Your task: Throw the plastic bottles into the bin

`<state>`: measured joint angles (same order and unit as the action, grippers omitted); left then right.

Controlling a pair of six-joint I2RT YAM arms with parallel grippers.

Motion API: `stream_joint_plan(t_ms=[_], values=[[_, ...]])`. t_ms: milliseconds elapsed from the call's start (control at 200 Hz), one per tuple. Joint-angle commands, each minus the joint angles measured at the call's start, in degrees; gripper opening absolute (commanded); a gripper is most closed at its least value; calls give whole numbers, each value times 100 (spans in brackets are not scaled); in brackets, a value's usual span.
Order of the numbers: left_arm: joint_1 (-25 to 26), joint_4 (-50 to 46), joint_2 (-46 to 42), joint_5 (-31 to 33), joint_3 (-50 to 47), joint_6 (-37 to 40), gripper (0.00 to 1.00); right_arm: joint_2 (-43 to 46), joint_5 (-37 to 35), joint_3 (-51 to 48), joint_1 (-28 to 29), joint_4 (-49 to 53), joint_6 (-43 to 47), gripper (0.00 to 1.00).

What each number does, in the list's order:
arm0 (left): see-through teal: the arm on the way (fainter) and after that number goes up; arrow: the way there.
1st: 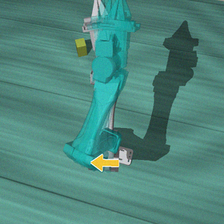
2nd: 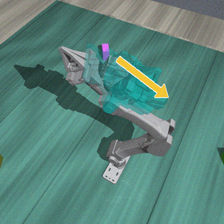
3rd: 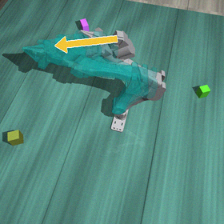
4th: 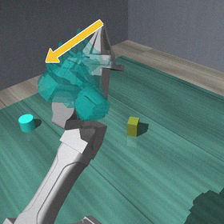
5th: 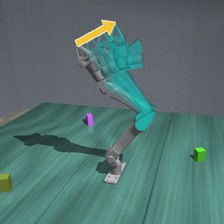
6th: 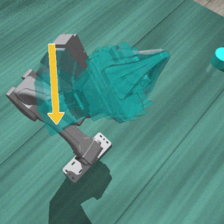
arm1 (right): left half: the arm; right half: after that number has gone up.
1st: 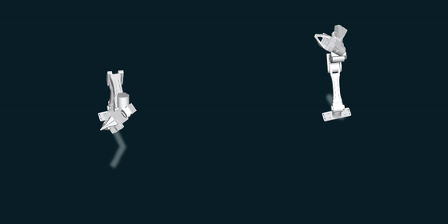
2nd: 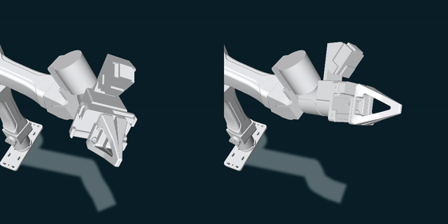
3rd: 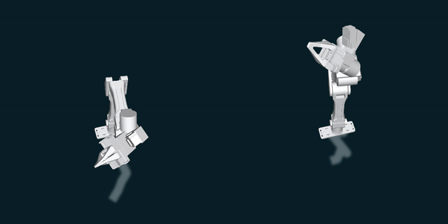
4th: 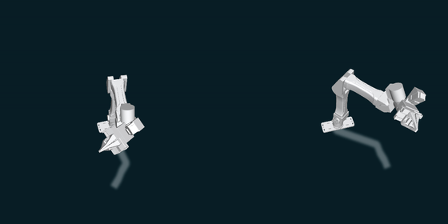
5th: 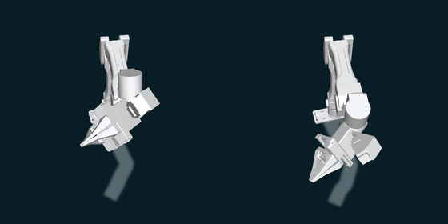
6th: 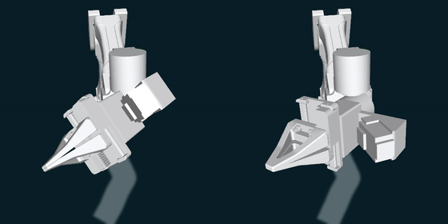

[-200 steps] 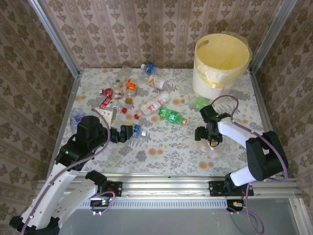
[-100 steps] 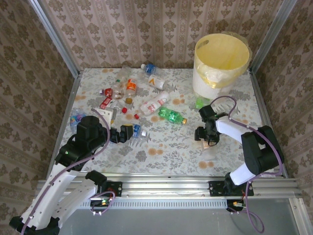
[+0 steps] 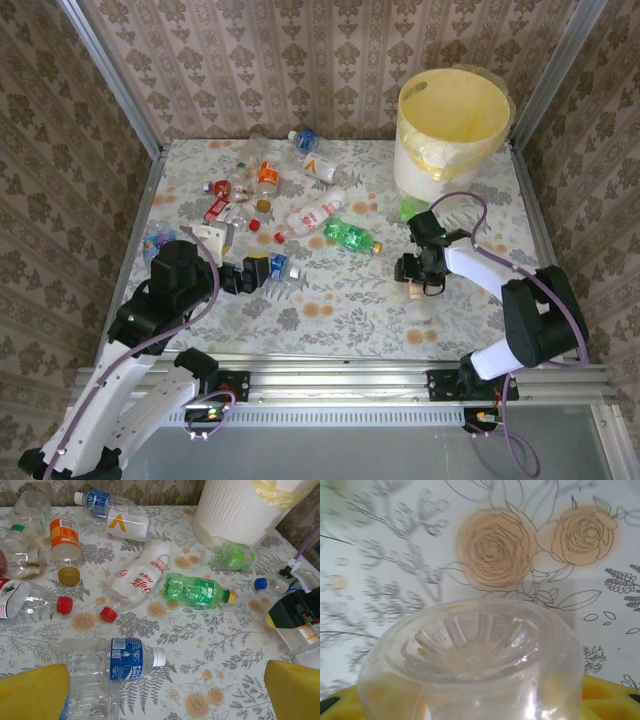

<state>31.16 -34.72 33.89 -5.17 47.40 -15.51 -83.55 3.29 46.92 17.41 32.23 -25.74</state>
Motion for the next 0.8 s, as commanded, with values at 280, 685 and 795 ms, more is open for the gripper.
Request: stream_joint_plan(t_ms=[280,685,795], values=[[20,-1,-124,177,-65,-45,100,1753,284,146,26,-113,-131,36],[9,92,-226,209,-153,-93,100,2774,491,540,25,-566,53,31],[9,156,-301,227,-196,-100,100,3111,304,807,23,-944,210,30]])
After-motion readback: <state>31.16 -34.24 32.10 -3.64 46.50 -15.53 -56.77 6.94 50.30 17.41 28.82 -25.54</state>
